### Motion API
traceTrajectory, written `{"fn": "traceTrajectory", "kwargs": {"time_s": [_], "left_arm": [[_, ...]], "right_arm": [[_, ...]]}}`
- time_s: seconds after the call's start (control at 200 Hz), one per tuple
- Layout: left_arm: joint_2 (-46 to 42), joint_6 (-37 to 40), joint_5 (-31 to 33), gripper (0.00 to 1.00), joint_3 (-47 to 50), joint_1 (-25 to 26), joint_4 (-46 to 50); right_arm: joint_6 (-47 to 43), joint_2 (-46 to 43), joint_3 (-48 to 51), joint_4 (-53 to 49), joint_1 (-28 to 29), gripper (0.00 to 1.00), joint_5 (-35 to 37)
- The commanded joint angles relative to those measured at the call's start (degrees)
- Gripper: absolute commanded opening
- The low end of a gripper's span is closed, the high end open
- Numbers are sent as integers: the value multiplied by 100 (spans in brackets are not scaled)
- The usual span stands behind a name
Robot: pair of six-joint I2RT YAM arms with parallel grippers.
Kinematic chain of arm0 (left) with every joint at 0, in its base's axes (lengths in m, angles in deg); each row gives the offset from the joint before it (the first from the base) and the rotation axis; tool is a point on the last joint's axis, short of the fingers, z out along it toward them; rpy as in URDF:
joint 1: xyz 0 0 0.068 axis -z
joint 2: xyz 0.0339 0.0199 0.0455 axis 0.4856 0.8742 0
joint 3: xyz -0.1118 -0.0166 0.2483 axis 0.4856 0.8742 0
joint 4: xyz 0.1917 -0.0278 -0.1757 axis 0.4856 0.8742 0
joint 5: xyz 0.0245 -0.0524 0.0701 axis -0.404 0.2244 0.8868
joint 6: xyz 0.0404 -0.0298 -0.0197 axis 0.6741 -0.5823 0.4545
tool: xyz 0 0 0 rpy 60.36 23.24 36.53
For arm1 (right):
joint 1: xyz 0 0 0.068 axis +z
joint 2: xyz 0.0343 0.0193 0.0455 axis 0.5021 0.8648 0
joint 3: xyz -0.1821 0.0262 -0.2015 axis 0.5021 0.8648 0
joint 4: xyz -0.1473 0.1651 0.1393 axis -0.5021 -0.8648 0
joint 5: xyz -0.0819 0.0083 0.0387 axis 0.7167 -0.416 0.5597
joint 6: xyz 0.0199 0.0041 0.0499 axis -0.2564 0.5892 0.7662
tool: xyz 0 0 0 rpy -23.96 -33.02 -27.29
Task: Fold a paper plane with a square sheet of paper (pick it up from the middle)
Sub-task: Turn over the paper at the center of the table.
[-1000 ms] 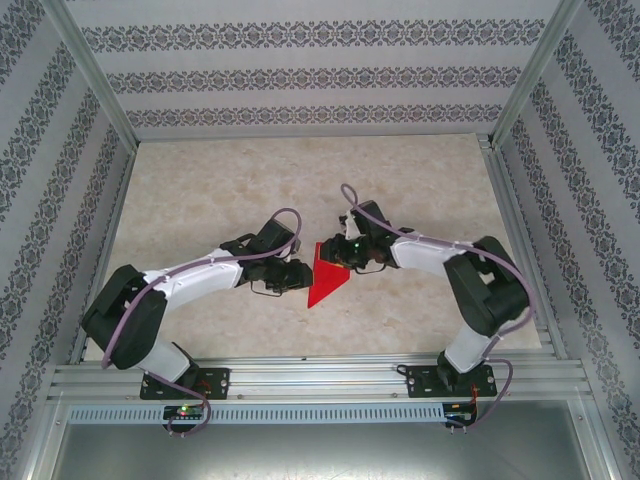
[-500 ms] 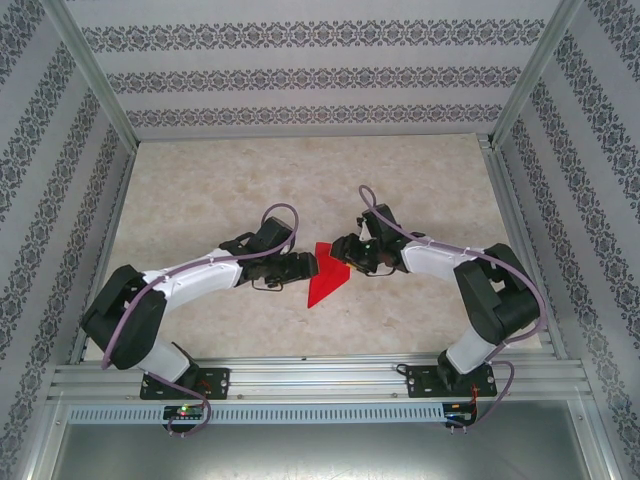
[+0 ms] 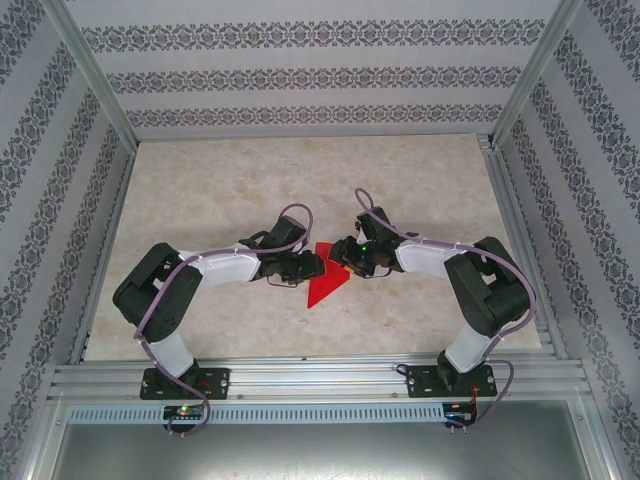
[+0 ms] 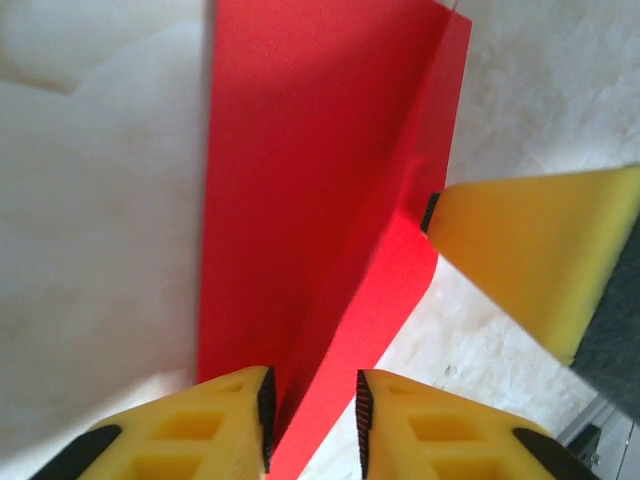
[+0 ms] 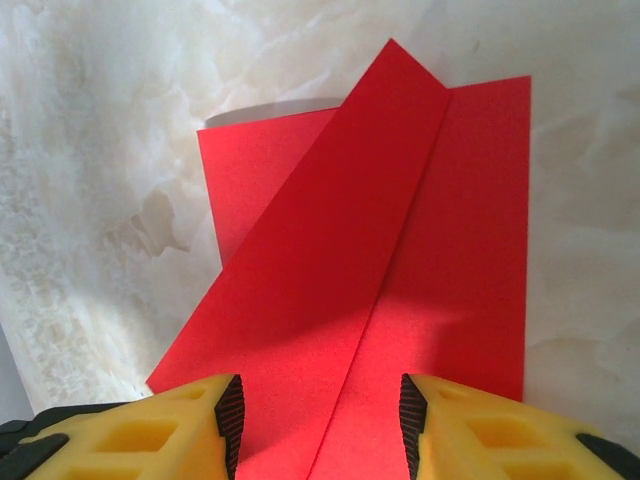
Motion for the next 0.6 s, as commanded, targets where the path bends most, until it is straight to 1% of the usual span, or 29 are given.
{"fn": "traceTrajectory", "kwargs": {"time_s": [0.0, 0.06, 0.155, 0.33, 0.43, 0.495, 0.6], "left_arm": [[88, 65, 320, 27, -130, -61, 203], [116, 105, 417, 25, -156, -61, 345], [136, 136, 398, 19, -128, -61, 354], [74, 143, 62, 12, -16, -113, -148], [-33, 166, -146, 9, 81, -195, -514], [-114, 274, -160, 6, 76, -257, -464], [-301, 452, -188, 4, 69, -338, -295]], "right_arm": [[102, 103, -153, 45, 42, 46, 114], [98, 141, -171, 53, 43, 45, 88], [110, 187, -196, 84, 56, 44, 26], [117, 109, -141, 223, 42, 44, -87], [113, -82, -60, 310, -9, 45, -128], [75, -263, -3, 308, -74, 45, -145], [19, -590, 137, 338, -192, 47, -182]]}}
